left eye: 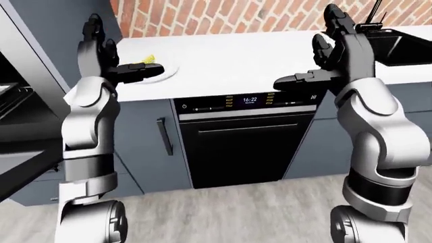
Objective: Place the corn on the rack of the oven.
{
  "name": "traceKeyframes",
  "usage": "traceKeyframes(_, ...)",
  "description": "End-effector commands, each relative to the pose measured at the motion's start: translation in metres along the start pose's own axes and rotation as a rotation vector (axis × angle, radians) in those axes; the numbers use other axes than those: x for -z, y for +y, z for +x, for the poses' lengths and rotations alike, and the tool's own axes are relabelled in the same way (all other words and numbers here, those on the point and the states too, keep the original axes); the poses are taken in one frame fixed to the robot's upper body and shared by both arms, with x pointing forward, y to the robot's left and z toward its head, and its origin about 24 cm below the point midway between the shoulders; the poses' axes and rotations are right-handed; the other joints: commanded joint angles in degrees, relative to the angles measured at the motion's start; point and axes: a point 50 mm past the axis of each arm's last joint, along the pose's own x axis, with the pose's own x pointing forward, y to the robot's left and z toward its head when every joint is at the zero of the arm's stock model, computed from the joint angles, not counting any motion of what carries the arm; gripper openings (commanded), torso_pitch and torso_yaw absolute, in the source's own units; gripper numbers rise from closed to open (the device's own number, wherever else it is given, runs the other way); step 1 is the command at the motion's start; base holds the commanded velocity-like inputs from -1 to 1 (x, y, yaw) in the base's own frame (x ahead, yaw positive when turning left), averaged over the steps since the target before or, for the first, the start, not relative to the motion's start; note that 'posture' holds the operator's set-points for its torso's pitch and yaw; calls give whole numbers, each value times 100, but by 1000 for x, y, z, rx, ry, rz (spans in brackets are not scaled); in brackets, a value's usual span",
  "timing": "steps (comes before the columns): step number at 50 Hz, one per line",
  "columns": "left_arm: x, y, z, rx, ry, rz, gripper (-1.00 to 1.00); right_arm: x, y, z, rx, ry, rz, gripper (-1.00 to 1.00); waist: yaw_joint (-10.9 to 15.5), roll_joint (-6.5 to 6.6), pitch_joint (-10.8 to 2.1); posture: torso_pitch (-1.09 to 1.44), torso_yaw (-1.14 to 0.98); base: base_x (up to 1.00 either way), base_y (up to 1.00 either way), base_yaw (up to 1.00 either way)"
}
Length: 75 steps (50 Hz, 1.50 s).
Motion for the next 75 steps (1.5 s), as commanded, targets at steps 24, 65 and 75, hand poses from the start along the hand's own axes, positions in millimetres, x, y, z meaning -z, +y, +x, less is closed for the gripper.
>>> traceKeyframes(24,-28,-7,2,30,-119,-4,100,-24,-7,-4,37,-113,-9,100,-64,139,-143,0,0,12,0,0)
traceKeyframes(65,-26,-9,1,36,-116,-3,100,-23,-6,-4,23,-108,-11,100,4,-557,-137,0,0,12,19,0)
traceKeyframes(75,-25,-9,2,35,-115,-2,100,-21,-5,-3,22,-104,-12,100,-116,-136,-110,0,0,12,31,0)
